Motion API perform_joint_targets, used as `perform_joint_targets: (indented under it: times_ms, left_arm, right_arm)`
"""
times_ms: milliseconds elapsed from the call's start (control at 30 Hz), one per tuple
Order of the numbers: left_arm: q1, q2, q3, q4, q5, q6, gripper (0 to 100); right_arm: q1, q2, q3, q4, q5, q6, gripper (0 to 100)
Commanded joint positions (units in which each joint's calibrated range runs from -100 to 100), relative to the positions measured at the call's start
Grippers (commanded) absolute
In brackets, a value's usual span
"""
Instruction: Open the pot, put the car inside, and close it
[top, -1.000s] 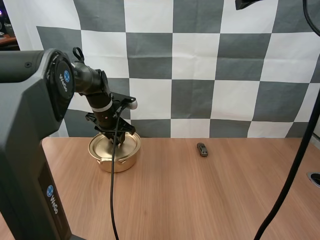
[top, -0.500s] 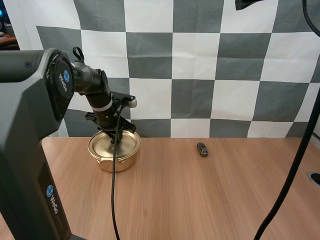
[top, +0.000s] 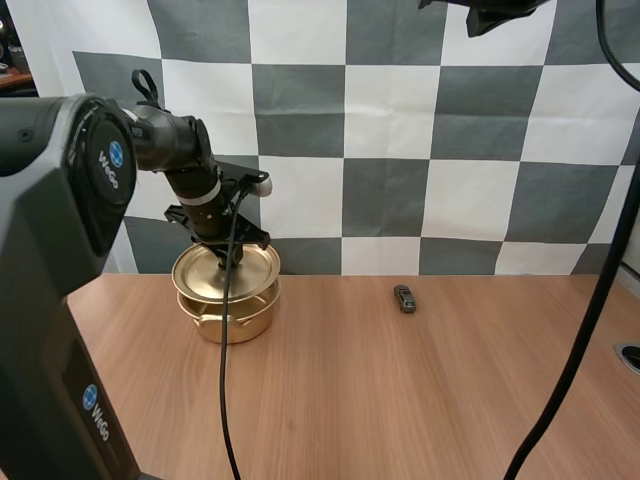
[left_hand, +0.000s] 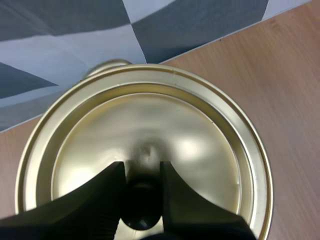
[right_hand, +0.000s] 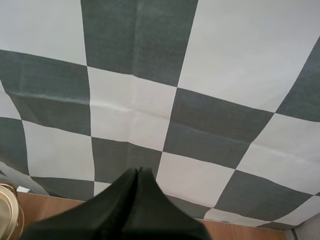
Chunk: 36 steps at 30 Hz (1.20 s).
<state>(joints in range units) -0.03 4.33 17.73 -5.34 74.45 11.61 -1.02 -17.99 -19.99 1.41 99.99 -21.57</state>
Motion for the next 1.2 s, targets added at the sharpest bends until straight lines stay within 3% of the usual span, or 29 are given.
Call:
perform_joint_targets:
  times_ms: [0, 367, 467, 700, 933, 1167]
  left_arm:
    - [0.04, -1.83, -1.24, 0.02, 2.38, -0.02, 0]
    - [0.04, -17.91, -12.98, -0.41, 18.85, -2.25, 0]
    - [0.04, -24.51, -15.84, -1.51, 25.07, -3.13, 0]
    - [0.04, -39.32, -17.67, -6.47, 25.55, -3.74, 0]
    - [0.04, -48.74, -17.67, -6.73, 25.55, -4.49, 0]
    - [0.04, -51.73, -17.67, -6.13, 25.55, -4.49, 0]
  right_arm:
    - [-0.03, 0.07, 1.55, 0.04, 0.01, -0.01, 0]
    - [-0.03, 0.21, 10.38, 0.03, 0.01, -0.14, 0]
    - [-0.03, 1.67, 11.87, 0.41, 0.01, -3.8, 0]
    - [-0.03, 8.93, 12.73, 0.41, -1.0, -4.6, 0]
    - [-0.03, 19.32, 12.73, 0.91, -2.38, -4.51, 0]
    - [-0.03, 30.96, 12.73, 6.88, 0.01, -4.6, 0]
